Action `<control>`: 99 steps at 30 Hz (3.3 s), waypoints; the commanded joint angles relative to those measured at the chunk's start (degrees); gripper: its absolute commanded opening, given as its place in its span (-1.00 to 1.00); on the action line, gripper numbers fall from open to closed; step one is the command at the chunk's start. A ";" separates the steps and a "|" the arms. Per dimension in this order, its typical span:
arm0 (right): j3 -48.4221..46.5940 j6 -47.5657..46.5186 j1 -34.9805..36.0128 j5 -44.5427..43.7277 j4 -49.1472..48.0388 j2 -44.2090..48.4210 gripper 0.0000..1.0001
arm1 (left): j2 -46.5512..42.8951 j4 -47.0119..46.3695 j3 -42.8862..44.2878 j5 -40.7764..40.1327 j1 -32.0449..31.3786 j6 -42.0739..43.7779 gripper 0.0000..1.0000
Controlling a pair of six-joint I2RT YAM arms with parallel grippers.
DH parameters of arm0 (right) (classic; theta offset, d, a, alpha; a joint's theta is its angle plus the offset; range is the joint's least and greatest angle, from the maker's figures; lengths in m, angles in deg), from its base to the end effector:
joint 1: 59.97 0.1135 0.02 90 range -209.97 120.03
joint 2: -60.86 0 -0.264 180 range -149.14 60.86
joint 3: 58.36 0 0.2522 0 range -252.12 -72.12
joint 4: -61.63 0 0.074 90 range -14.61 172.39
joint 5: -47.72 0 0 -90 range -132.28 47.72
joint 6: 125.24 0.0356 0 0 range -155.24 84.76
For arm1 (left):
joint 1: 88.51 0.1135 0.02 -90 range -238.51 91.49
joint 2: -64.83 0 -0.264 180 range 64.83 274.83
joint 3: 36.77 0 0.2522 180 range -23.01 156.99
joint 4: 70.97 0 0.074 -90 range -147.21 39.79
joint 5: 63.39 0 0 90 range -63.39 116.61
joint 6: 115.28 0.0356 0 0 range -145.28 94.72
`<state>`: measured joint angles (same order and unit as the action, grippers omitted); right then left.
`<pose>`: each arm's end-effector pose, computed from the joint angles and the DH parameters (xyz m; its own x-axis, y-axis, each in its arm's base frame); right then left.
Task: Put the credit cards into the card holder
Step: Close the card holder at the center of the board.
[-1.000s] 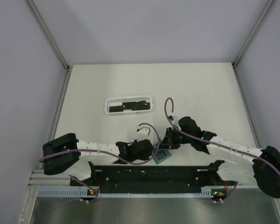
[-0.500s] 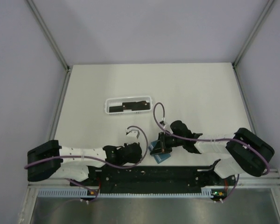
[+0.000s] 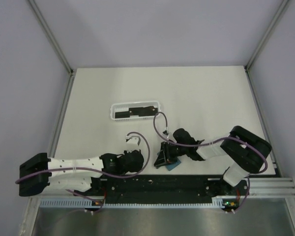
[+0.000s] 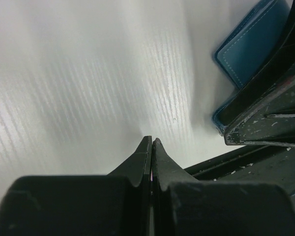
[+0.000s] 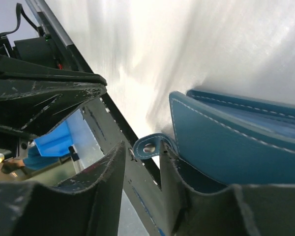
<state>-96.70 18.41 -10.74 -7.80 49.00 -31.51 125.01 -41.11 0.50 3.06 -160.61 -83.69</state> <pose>0.1523 0.2075 0.1048 -0.9821 -0.1223 -0.1431 -0.1866 0.5318 0.8260 0.0706 -0.1722 0.1595 -0.8080 -0.0391 -0.5879 0.2096 0.9135 -0.3487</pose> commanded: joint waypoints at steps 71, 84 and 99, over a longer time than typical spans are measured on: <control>-3.02 -21.92 -12.58 -4.69 30.36 20.40 0.10 | 22.35 -23.30 5.06 7.12 0.02 6.21 -1.00; -1.61 -19.37 -12.58 -0.37 24.27 14.94 -0.64 | 22.96 -25.24 2.16 5.27 0.11 4.80 -1.00; -25.50 -23.24 -12.50 -50.98 76.38 27.53 -1.00 | -5.24 -7.41 2.68 -7.65 0.55 8.75 -0.36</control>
<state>-115.21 -3.84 -23.28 -40.63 109.21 -0.17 123.31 -53.90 1.72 -0.59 -160.48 -78.19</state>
